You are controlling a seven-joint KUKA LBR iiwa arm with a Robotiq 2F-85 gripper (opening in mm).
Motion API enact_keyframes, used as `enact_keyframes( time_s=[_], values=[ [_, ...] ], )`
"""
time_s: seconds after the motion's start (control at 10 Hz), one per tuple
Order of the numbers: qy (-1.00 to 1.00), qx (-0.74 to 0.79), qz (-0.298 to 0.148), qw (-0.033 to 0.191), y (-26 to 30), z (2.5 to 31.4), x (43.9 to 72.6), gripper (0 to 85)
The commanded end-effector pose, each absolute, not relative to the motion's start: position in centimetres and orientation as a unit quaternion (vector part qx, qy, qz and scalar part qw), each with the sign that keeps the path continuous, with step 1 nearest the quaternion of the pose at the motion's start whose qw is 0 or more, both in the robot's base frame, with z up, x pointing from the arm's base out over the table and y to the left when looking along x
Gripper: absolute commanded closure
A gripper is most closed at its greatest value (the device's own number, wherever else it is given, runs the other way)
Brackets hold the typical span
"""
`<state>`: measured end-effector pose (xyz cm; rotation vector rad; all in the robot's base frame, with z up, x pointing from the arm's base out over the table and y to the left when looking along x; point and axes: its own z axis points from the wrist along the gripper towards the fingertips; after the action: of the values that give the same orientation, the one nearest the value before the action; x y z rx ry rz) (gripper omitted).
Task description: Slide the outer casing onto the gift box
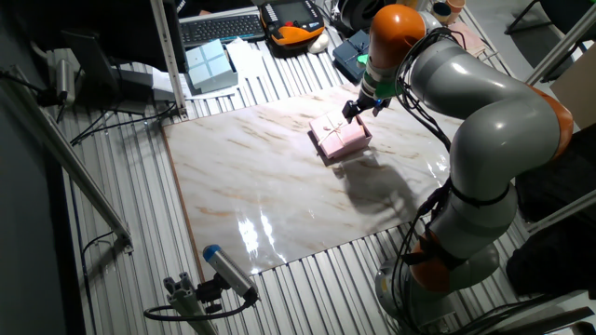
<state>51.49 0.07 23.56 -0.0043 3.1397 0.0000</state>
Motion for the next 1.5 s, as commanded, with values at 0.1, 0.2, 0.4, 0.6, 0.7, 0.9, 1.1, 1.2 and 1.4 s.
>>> enact_keyframes(
  time_s=[0.1, 0.2, 0.4, 0.6, 0.7, 0.9, 1.1, 1.2, 1.4],
  values=[
    [0.993, -0.039, -0.014, -0.107, 0.08, 23.58, 51.49, 85.0],
    [0.993, -0.039, -0.014, -0.107, 0.08, 23.58, 51.49, 85.0],
    [0.993, -0.039, -0.014, -0.107, 0.09, 23.58, 51.49, 85.0],
    [0.994, -0.037, -0.014, -0.105, 0.09, 23.58, 51.47, 85.0],
    [0.994, -0.036, -0.012, -0.101, 0.06, 23.58, 51.40, 85.0],
    [0.995, -0.020, -0.011, -0.099, 0.07, 23.58, 51.41, 85.0],
    [0.995, -0.022, -0.012, -0.098, 0.08, 23.58, 51.40, 85.0],
    [0.995, -0.022, -0.012, -0.097, 0.09, 23.57, 51.40, 85.0],
    [0.996, -0.010, -0.011, -0.093, 0.10, 23.56, 51.37, 85.0]
  ],
)
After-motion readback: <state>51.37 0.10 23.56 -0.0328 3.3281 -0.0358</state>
